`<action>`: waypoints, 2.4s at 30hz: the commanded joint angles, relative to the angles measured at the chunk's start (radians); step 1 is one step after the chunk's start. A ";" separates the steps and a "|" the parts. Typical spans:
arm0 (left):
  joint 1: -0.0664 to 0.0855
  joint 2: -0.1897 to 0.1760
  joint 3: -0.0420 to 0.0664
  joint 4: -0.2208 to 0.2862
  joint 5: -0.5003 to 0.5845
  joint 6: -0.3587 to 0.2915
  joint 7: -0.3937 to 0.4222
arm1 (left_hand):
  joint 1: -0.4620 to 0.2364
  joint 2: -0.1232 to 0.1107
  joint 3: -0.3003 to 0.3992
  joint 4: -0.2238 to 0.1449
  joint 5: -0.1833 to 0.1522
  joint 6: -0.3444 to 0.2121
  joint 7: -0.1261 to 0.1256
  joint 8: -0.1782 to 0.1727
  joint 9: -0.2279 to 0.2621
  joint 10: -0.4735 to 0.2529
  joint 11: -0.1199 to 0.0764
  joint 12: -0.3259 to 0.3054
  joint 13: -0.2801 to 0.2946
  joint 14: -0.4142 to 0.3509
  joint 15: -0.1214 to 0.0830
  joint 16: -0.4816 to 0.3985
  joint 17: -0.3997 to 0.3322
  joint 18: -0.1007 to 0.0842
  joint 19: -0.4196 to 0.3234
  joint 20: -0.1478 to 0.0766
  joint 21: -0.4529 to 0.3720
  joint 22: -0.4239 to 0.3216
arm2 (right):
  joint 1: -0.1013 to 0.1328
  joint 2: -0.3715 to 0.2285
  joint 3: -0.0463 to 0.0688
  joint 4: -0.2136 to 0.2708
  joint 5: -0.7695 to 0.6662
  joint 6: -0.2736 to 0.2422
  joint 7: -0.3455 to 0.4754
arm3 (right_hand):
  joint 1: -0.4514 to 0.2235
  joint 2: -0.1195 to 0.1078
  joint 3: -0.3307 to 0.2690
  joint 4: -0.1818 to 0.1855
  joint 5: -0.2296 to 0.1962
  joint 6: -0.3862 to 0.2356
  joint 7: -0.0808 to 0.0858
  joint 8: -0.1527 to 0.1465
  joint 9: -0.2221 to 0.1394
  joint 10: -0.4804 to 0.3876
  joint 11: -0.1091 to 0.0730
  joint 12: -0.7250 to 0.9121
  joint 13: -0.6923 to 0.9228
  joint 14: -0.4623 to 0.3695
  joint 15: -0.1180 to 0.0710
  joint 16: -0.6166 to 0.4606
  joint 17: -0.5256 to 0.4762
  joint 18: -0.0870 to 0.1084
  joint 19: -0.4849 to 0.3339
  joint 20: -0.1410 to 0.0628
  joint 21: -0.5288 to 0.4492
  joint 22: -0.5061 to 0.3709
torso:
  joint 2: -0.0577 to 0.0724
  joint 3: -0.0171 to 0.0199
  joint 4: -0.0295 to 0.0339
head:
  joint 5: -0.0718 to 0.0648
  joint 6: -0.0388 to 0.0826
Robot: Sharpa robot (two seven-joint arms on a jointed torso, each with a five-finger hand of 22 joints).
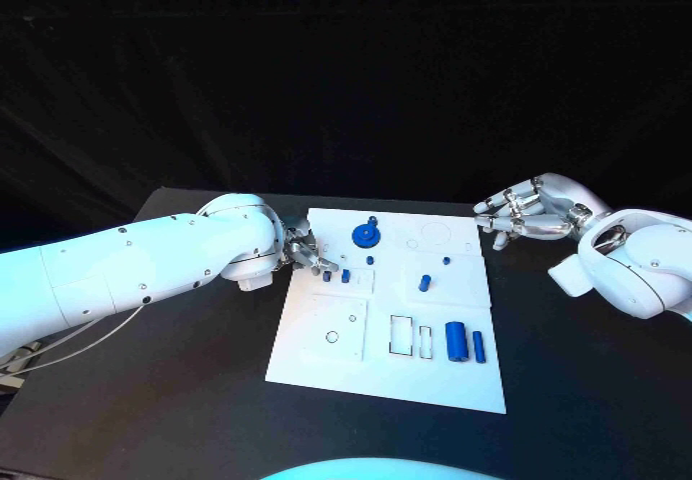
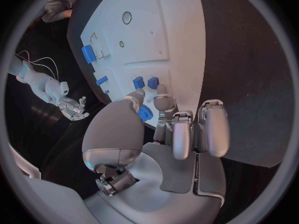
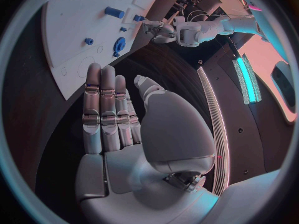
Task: Assemble the parts on the task board
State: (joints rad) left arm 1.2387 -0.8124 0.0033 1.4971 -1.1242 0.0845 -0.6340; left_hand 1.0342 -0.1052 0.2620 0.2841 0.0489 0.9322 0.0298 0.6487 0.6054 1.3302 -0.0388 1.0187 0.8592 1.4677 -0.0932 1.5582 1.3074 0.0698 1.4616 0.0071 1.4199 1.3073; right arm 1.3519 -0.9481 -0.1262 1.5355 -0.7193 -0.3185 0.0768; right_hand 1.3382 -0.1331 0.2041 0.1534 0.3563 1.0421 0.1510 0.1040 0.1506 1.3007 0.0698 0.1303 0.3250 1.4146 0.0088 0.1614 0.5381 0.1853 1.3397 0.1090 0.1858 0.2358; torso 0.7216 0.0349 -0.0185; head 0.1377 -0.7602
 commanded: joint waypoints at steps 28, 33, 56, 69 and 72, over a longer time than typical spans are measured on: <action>-0.012 0.029 -0.003 -0.031 -0.014 0.031 0.011 | 0.073 0.009 -0.021 -0.009 0.001 -0.004 0.005 -0.010 -0.006 -0.008 0.003 -0.003 -0.003 0.099 -0.001 0.003 0.250 -0.014 0.005 0.004 -0.007 0.016 | -0.001 0.001 0.000 0.000 0.001 0.008 0.003 | -0.009 0.003 0.002 0.006 0.003 -0.007 0.001 0.000 0.001 -0.007 0.002 0.005 0.001 -0.009 0.000 -0.003 0.001 -0.003 -0.002 0.002 -0.004 -0.001 | -0.001 0.0003 -0.0012 | 0.001 -0.006; -0.013 0.033 -0.003 -0.032 -0.014 0.036 0.011 | 0.108 0.016 -0.020 -0.018 0.001 -0.004 0.004 -0.011 -0.007 -0.009 0.002 -0.003 -0.003 0.099 -0.001 0.003 0.250 -0.014 0.005 0.004 -0.006 0.017 | -0.001 0.001 0.000 0.000 0.001 0.008 0.003 | -0.009 0.003 0.002 0.006 0.003 -0.007 0.001 0.000 0.001 -0.007 0.002 0.005 0.001 -0.009 0.000 -0.003 0.001 -0.003 -0.002 0.002 -0.004 -0.001 | 0.000 0.0002 0.0001 | 0.000 -0.007; -0.014 0.034 -0.003 -0.026 0.047 0.026 0.022 | 0.295 0.028 0.290 -0.143 0.000 -0.028 0.007 -0.029 -0.016 -0.013 0.002 -0.030 -0.025 0.099 0.001 0.003 0.250 -0.013 0.003 0.000 -0.011 0.015 | -0.002 0.003 0.000 -0.003 0.002 0.011 0.004 | -0.010 0.007 0.002 0.008 0.006 -0.007 0.001 0.000 0.002 -0.008 0.002 0.006 0.004 -0.009 -0.001 -0.004 0.004 -0.003 -0.001 0.003 -0.004 -0.002 | -0.001 0.0009 -0.0006 | 0.003 -0.010; -0.014 0.031 -0.003 -0.022 0.064 0.011 0.021 | 0.270 -0.007 0.364 -0.166 0.002 -0.033 0.010 -0.022 -0.010 -0.012 0.004 -0.039 -0.036 0.099 0.002 0.003 0.250 -0.011 0.000 0.001 -0.016 0.008 | -0.002 0.004 0.000 -0.008 0.003 0.010 0.005 | -0.011 0.007 0.002 0.009 0.006 -0.007 0.001 0.001 0.002 -0.008 0.002 0.006 0.005 -0.009 0.000 -0.004 0.005 -0.003 -0.001 0.003 -0.004 -0.002 | -0.001 0.0012 -0.0002 | 0.002 -0.007; -0.012 0.026 -0.002 -0.017 0.065 0.019 0.019 | 0.268 -0.011 0.374 -0.171 0.002 -0.033 0.010 -0.021 -0.009 -0.011 0.004 -0.039 -0.036 0.099 0.002 0.003 0.250 -0.011 0.000 0.001 -0.017 0.008 | -0.002 0.004 0.000 -0.009 0.003 0.010 0.005 | -0.014 0.008 0.001 0.011 0.006 -0.008 0.001 0.001 0.002 -0.008 0.003 0.006 0.006 -0.009 0.000 -0.004 0.006 -0.003 -0.001 0.003 -0.005 -0.003 | -0.001 0.0014 0.0000 | 0.002 -0.008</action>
State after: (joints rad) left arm 1.2277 -0.7869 0.0021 1.4740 -1.0796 0.0909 -0.6244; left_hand 1.3007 -0.1047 0.4835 0.2616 0.0462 0.9039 0.0412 0.6221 0.5958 1.3161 -0.0386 0.9838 0.8238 1.4640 -0.0969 1.5582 1.3073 0.0698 1.4616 0.0071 1.4094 1.3075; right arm 1.3504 -0.9447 -0.1262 1.5275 -0.7181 -0.3168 0.0778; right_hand 1.3343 -0.1291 0.2043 0.1589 0.3563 1.0421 0.1510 0.1040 0.1509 1.2971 0.0735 0.1303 0.3297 1.4146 0.0088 0.1614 0.5431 0.1852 1.3397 0.1090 0.1857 0.2338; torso 0.7207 0.0360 -0.0188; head 0.1398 -0.7678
